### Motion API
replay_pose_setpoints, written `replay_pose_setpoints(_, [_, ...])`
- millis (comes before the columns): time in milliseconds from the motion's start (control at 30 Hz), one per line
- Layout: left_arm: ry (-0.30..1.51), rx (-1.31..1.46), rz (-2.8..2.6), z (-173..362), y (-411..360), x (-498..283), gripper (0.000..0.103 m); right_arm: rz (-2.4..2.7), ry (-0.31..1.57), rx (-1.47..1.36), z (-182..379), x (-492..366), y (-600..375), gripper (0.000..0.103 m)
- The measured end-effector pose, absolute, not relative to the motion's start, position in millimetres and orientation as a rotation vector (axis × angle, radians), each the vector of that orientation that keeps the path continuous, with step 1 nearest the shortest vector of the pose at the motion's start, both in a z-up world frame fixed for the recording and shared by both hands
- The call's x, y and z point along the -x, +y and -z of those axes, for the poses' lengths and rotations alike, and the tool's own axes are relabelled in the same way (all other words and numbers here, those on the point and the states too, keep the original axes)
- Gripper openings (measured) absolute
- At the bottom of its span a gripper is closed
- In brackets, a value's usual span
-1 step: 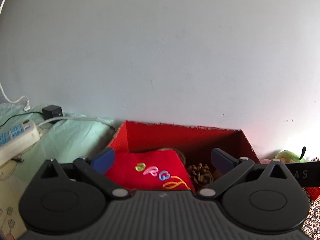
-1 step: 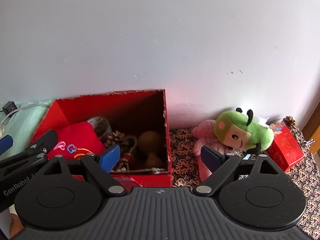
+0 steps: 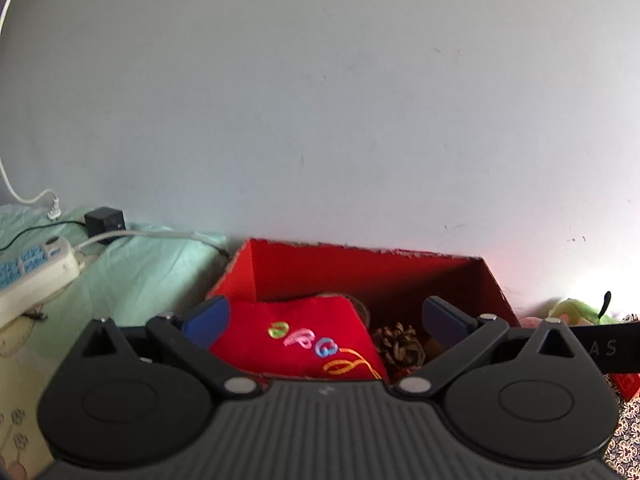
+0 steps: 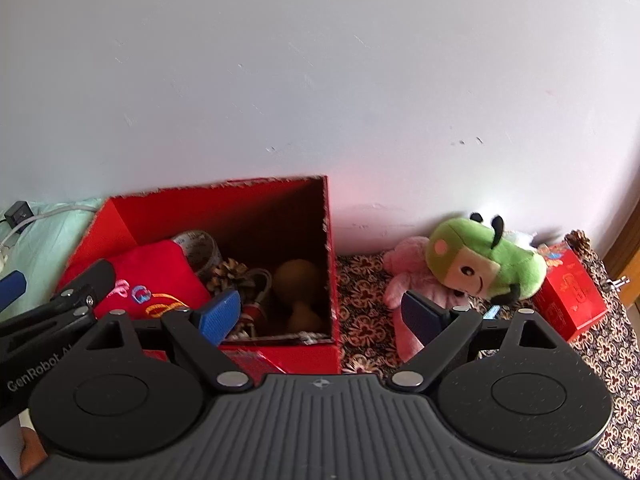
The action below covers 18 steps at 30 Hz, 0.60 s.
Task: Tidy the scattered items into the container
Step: 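Move the right tool past the red box toward the plush toys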
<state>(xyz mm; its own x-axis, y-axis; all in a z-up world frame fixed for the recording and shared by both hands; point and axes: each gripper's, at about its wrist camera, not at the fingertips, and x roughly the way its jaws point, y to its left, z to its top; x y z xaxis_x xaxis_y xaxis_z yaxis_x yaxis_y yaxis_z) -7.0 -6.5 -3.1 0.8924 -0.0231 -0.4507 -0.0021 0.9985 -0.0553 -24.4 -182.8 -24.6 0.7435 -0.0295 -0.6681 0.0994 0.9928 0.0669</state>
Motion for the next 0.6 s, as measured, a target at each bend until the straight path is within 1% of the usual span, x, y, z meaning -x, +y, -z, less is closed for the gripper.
replay_pose_setpoints(200, [0.454, -0.028, 0.0, 13, -35, 24, 0.102, 0.105, 0.656, -0.162, 28, 42, -203, 0.09])
replay_pose_setpoints(333, [0.48, 0.001, 0.024, 17, -39, 18, 0.102, 0.133, 0.692, -0.172, 30, 39, -226, 0.09])
replay_pose_setpoints(533, [0.502, -0.005, 0.04, 33, -53, 17, 0.102, 0.148, 0.693, -0.21, 36, 43, -242, 0.089])
replay_pose_setpoints(600, [0.506, -0.017, 0.047, 40, -63, 22, 0.102, 0.153, 0.693, -0.223, 38, 44, -247, 0.087])
